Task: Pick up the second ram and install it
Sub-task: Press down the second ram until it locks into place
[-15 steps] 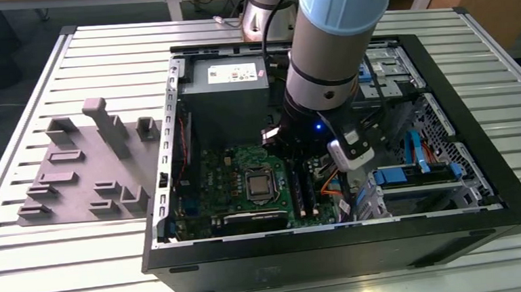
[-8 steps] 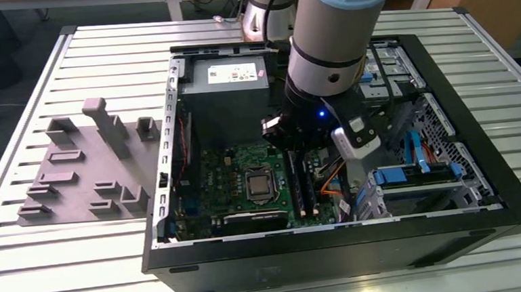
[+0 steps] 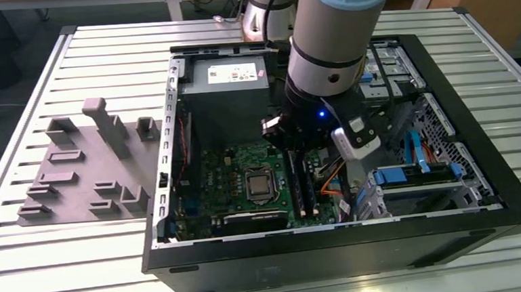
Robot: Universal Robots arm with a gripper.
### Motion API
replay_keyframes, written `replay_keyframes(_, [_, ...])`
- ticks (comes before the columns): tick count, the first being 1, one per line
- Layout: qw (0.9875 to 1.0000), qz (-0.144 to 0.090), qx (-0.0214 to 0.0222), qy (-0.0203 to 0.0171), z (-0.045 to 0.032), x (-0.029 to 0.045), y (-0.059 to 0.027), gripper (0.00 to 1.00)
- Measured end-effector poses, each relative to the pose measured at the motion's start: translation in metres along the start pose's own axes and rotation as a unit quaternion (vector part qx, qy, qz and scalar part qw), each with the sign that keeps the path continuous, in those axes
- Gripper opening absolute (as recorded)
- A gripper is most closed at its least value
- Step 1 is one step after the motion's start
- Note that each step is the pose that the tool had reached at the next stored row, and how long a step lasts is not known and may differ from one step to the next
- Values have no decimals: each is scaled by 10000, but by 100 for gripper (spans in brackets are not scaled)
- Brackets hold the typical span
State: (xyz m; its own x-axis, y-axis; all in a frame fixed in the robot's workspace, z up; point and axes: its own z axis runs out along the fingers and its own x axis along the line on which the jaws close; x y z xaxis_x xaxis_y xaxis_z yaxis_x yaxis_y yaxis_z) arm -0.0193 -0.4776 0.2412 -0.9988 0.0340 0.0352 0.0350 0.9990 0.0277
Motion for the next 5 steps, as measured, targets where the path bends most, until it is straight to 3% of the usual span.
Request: replay_keyframes(5, [10000,0,-12,0,0,0,0,11])
